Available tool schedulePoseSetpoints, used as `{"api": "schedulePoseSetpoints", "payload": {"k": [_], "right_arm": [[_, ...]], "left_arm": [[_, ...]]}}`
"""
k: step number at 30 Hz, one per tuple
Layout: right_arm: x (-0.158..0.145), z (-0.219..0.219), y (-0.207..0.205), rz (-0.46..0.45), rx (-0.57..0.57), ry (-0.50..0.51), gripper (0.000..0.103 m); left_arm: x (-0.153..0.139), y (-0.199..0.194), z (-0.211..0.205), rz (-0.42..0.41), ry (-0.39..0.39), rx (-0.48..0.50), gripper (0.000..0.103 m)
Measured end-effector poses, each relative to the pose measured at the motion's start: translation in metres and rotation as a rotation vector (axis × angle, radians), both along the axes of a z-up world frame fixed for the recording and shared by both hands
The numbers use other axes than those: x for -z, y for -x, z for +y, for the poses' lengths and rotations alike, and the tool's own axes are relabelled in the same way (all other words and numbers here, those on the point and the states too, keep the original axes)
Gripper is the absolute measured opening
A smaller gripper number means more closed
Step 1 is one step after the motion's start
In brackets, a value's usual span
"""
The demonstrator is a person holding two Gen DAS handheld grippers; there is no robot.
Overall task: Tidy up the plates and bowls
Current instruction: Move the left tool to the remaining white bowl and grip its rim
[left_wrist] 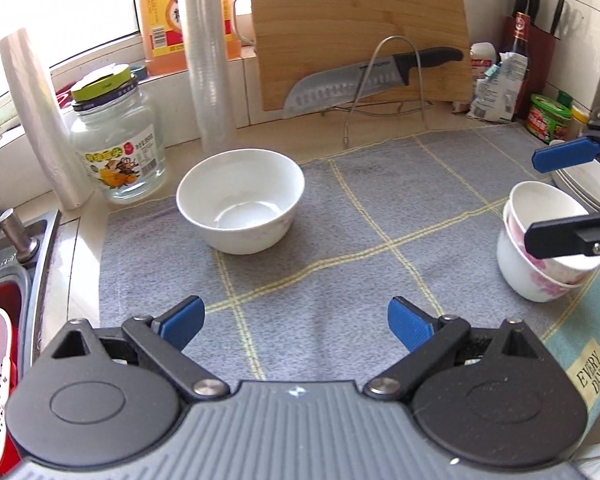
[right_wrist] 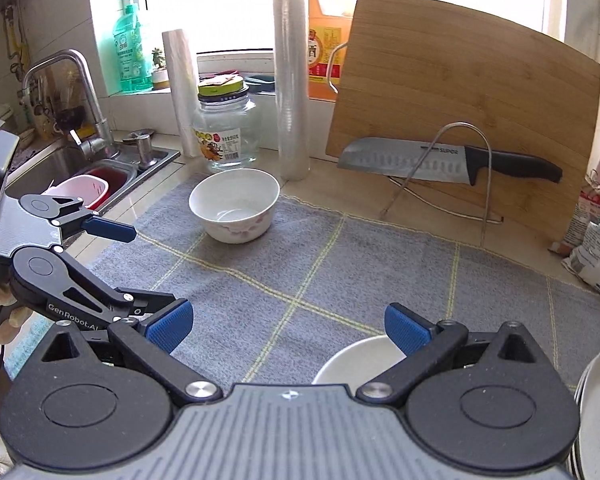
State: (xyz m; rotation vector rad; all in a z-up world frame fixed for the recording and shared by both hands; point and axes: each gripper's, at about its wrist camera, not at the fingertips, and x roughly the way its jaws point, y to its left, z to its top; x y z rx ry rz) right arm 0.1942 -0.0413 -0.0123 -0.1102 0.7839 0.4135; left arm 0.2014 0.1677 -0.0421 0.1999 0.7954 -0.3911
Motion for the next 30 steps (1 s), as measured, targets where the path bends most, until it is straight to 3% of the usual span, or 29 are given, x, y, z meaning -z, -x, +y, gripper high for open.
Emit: {"api": "schedulePoseSetpoints", "payload": {"k": [11,19,30], "right_arm": [[0.015,0.056,-0.040,-0.009,-0.063,0.049,0.103],[0.028,0.085,-0.063,-0.014,-0.044,0.071,0.103],[0.051,0.111,-0.095,0.015,-0.009,0.130,0.103]], "left_arm": [[-0.007,-0.062,0.025,0.003,-0.004,-0.056,0.098],[-0.008,-0.096,0.025,0.001,0.011,-0.012,0.098],[0.011,-0.142,0.027,0.047,0.012,0.090,0.095]]}}
